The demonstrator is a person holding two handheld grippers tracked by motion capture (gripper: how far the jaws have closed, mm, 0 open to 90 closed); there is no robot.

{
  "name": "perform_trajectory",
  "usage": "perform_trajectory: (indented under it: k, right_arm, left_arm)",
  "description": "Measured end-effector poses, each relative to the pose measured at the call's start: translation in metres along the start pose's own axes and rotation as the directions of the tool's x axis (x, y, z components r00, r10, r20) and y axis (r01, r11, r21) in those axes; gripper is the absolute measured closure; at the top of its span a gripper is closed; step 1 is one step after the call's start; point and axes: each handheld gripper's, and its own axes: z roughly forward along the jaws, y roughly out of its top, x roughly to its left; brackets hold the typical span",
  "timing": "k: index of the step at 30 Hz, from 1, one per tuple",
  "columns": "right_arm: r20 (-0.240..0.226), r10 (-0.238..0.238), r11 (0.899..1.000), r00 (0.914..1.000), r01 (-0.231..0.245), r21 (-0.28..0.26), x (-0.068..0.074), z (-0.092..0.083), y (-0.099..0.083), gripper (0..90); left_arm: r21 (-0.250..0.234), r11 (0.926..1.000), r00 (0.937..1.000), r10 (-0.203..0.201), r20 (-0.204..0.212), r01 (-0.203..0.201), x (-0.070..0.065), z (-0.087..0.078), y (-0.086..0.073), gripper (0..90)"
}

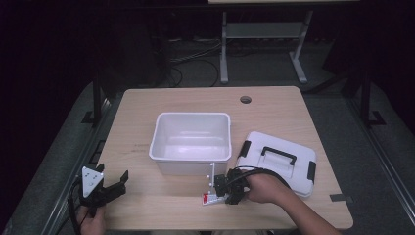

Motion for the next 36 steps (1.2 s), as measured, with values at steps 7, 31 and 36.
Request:
perform_trajectory:
  k: [7, 31, 36]
  right_arm:
    - [0.001, -0.012, 1.000, 0.9999, 0.012, 0.002, 0.000, 0.000, 0.000, 68.8]
    - [0.010, -0.045, 0.998, 0.9989, 0.046, -0.033, 0.004, -0.045, 0.015, 69.1]
    - [0.009, -0.049, 0.998, 0.9987, 0.049, -0.039, 0.004, -0.059, 0.022, 69.1]
  left_arm:
    - [0.001, 1.0000, 1.0000, 0.000, 0.000, 0.000, 0.000, 0.000, 0.000, 15.0]
    - [-0.001, 1.0000, 1.0000, -0.002, -0.001, 0.002, 0.000, -0.001, 0.000, 15.0]
    - [-0.003, 1.0000, 1.0000, -0.001, -0.001, 0.001, 0.000, -0.001, 0.000, 15.0]
